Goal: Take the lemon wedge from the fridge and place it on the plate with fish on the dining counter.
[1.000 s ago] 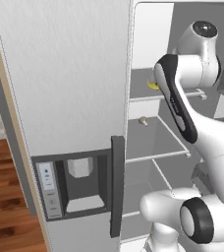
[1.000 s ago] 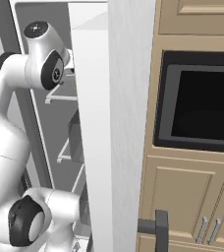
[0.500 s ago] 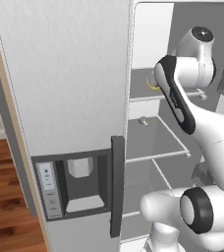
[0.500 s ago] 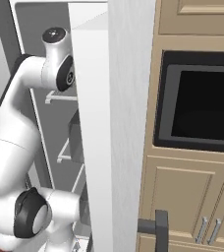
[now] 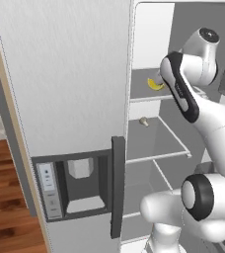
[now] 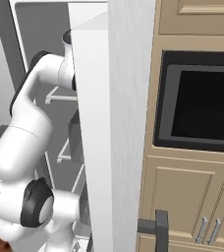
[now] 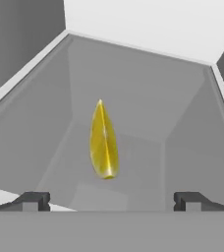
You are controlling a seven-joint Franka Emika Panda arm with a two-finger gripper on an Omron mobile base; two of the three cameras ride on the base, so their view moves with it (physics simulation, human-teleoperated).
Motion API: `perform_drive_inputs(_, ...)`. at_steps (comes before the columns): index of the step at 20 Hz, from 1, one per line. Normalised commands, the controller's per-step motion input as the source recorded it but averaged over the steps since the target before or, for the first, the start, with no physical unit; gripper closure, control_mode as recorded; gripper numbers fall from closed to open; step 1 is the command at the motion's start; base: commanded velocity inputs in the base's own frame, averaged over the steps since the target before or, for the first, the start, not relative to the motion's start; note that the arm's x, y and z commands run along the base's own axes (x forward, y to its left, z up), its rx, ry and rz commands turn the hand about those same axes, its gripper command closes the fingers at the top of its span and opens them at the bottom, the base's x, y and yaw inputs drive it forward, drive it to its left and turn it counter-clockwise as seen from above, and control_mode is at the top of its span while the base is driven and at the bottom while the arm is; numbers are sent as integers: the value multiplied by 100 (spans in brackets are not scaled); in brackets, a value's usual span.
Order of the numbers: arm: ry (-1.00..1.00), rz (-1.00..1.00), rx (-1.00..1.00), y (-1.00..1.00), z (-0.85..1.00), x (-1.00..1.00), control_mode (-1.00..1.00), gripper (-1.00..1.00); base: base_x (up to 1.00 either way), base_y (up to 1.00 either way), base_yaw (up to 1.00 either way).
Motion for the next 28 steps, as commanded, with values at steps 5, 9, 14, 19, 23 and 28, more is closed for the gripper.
perform_drive_inputs(5,1,0,0,10,-1,28,-100,-100,0,0,0)
perform_drive_inputs(9,0,0,0,1,-12,20,-100,-100,0,0,0)
perform_drive_inputs(14,0,0,0,0,-30,7,-100,-100,0,0,0)
perform_drive_inputs(19,0,0,0,3,-22,0,-100,-100,0,0,0)
perform_drive_inputs(23,0,0,0,13,-13,0,-100,-100,0,0,0)
perform_drive_inputs(28,0,0,0,12,-11,16,-100,-100,0,0,0)
